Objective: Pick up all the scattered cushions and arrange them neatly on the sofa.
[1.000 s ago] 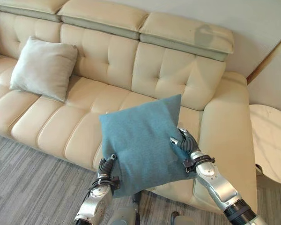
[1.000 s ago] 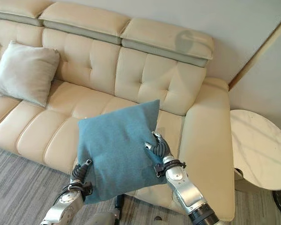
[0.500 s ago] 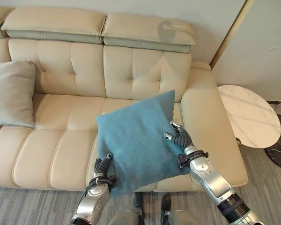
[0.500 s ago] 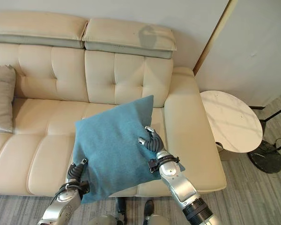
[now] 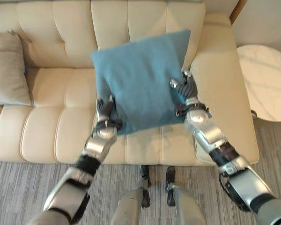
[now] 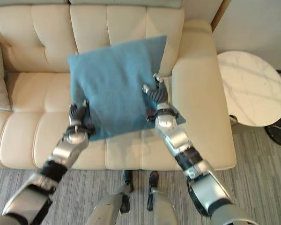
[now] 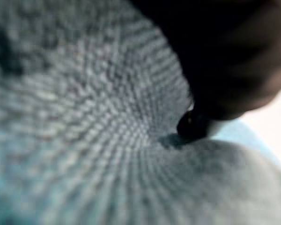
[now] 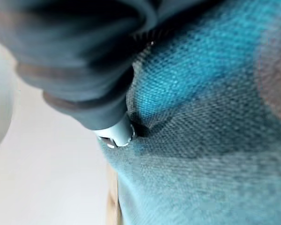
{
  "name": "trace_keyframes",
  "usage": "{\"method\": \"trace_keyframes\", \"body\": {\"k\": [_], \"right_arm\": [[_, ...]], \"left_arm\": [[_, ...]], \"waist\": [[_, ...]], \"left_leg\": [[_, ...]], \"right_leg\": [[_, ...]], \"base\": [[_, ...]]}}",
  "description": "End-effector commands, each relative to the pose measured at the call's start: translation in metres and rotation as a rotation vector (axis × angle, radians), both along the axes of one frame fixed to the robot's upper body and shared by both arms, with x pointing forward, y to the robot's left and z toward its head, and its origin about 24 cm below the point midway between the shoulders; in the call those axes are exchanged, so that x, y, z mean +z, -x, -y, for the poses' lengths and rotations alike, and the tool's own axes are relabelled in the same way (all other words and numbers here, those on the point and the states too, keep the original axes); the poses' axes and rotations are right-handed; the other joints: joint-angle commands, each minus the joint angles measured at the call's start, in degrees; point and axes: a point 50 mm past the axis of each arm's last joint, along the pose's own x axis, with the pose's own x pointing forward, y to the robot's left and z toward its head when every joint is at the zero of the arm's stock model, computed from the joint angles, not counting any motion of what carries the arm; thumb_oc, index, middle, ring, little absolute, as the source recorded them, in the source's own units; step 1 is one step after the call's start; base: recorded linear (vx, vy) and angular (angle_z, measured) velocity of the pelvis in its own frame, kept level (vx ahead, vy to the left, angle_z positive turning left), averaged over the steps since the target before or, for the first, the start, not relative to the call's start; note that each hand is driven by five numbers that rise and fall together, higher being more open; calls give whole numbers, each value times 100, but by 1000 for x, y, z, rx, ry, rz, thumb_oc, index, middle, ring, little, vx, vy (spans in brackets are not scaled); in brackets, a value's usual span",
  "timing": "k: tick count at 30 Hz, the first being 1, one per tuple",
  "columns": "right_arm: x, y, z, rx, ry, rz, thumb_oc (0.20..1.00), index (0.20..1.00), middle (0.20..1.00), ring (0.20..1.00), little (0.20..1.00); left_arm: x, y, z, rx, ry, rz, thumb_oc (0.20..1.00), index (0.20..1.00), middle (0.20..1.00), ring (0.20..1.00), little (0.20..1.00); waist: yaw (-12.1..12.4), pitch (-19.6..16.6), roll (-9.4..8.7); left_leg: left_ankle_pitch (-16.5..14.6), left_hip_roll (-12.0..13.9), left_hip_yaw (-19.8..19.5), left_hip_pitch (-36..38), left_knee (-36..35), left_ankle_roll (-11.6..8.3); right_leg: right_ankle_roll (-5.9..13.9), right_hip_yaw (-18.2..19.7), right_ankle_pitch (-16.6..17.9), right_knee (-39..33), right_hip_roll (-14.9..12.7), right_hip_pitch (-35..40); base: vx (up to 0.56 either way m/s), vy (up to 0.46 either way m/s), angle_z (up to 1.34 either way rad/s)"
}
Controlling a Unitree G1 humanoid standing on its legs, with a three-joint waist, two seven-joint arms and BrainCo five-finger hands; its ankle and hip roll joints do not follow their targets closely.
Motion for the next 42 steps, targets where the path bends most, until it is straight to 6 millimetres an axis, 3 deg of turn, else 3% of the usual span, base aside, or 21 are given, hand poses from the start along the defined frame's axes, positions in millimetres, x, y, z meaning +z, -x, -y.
{"method": "trace_keyframes", "body": {"k": [1,4,6,7,13,16,17,18,19,23,26,28,30,31,32,33,34,36,37,42], "right_arm": [[77,22,-50,184,-95,318,200,200,200,200,200],[119,19,-46,58,-63,446,200,200,200,200,200],[162,27,-41,-154,117,653,200,200,200,200,200],[163,27,-41,-156,117,657,200,200,200,200,200],[216,38,-24,-440,398,899,200,200,200,200,200],[228,43,-12,-579,511,982,200,200,200,200,200],[226,39,-4,-623,551,967,482,482,482,482,482],[224,36,0,-637,558,952,630,630,630,630,630],[219,30,5,-655,570,912,1000,1000,1000,1000,1000],[191,10,20,-693,597,757,1000,1000,1000,1000,1000],[153,-6,33,-668,520,589,1000,1000,1000,1000,1000],[148,-8,36,-664,533,563,1000,1000,1000,1000,1000],[112,-20,44,-587,500,391,1000,1000,1000,1000,1000],[112,-20,44,-586,500,391,1000,1000,1000,1000,1000],[89,-25,49,-528,440,286,1000,1000,1000,1000,1000],[89,-25,49,-528,441,286,1000,1000,1000,1000,1000],[48,-26,55,-466,328,158,1000,1000,1000,1000,1000],[47,-26,55,-464,329,156,1000,1000,1000,1000,1000],[15,-23,60,-423,258,73,1000,1000,1000,1000,1000],[-87,5,74,-329,149,-208,1000,1000,1000,1000,1000]], "left_arm": [[138,0,46,-133,-157,512,200,200,200,200,200],[190,3,44,-24,-326,626,200,200,200,200,200],[238,18,48,94,-489,787,200,200,200,200,200],[240,19,49,95,-489,791,200,200,200,200,200],[284,33,38,317,-731,882,200,200,200,200,200],[286,31,27,417,-821,845,200,200,200,200,200],[281,27,20,449,-844,805,200,200,200,200,200],[277,24,15,467,-851,775,369,369,369,369,369],[267,17,7,481,-865,706,1000,1000,1000,1000,1000],[243,5,-12,494,-807,583,1000,1000,1000,1000,1000],[218,-2,-23,464,-760,505,1000,1000,1000,1000,1000],[213,-2,-26,460,-754,490,1000,1000,1000,1000,1000],[181,-12,-40,393,-651,364,1000,1000,1000,1000,1000],[181,-12,-40,393,-651,364,1000,1000,1000,1000,1000],[155,-17,-45,330,-537,298,1000,1000,1000,1000,1000],[155,-17,-45,330,-536,297,1000,1000,1000,1000,1000],[103,-18,-58,267,-374,196,1000,1000,1000,1000,1000],[101,-18,-59,267,-373,193,1000,1000,1000,1000,1000],[62,-14,-63,225,-244,130,1000,1000,1000,1000,1000],[-54,20,-68,99,105,-89,1000,1000,1000,1000,1000]], "waist": [[-118,228,-288],[-161,272,-265],[-151,339,-152],[-153,326,-153],[-96,319,-10],[-84,323,-13],[-93,325,-26],[-96,349,-34],[-99,369,-52],[-87,417,-99],[-62,498,-69],[-65,477,-69],[-64,532,-55],[-65,528,-55],[-75,531,-60],[-77,531,-58],[-60,529,-59],[-67,502,-59],[-68,482,-74],[-113,348,-146]], "left_leg": [[-979,157,-379,-10,618,-373],[-956,186,-373,-619,873,-379],[-935,184,-405,-1146,1036,-411],[-918,182,-404,-1201,1050,-405],[-872,171,-525,-1950,1199,-419],[-875,169,-580,-2257,1330,-388],[-882,168,-605,-2321,1361,-376],[-900,167,-623,-2328,1384,-378],[-901,174,-640,-2370,1425,-369],[-879,164,-653,-2423,1423,-349],[-877,147,-666,-2265,1357,-367],[-847,139,-662,-2254,1329,-361],[-829,115,-650,-1964,1195,-380],[-825,114,-651,-1965,1189,-379],[-817,104,-638,-1742,1095,-391],[-811,103,-639,-1736,1085,-391],[-831,95,-628,-1334,951,-420],[-803,90,-625,-1344,930,-415],[-824,92,-604,-1067,857,-422],[-845,93,-582,-96,495,-433]], "right_leg": [[332,157,30,-792,-66,61],[362,198,94,-596,-73,-544],[401,199,122,-469,-108,-1054],[397,196,141,-466,-113,-1103],[449,212,137,-228,-148,-1872],[432,247,137,-88,-143,-2189],[425,257,126,-30,-139,-2258],[428,270,99,3,-129,-2269],[415,273,88,51,-122,-2314],[396,262,105,46,-105,-2371],[382,242,94,-14,-91,-2211],[376,239,121,-54,-96,-2196],[362,214,140,-203,-86,-1897],[362,213,145,-209,-86,-1898],[353,199,162,-322,-81,-1667],[353,198,167,-333,-81,-1660],[342,187,165,-479,-56,-1259],[339,186,193,-508,-58,-1264],[336,159,204,-614,-46,-960],[348,93,233,-1014,-2,75]], "base": [[-32,7,-1],[-37,-9,-2],[-19,-13,1],[0,0,0],[4,-3,2],[10,-33,3],[22,-38,9],[18,-38,11],[18,-29,17],[-2,-32,30],[-7,-17,-5],[-12,-4,-3],[-19,-4,-6],[0,0,0],[0,0,0],[10,25,-7],[4,18,-11],[6,14,-12],[26,21,-9],[63,32,-4]]}}
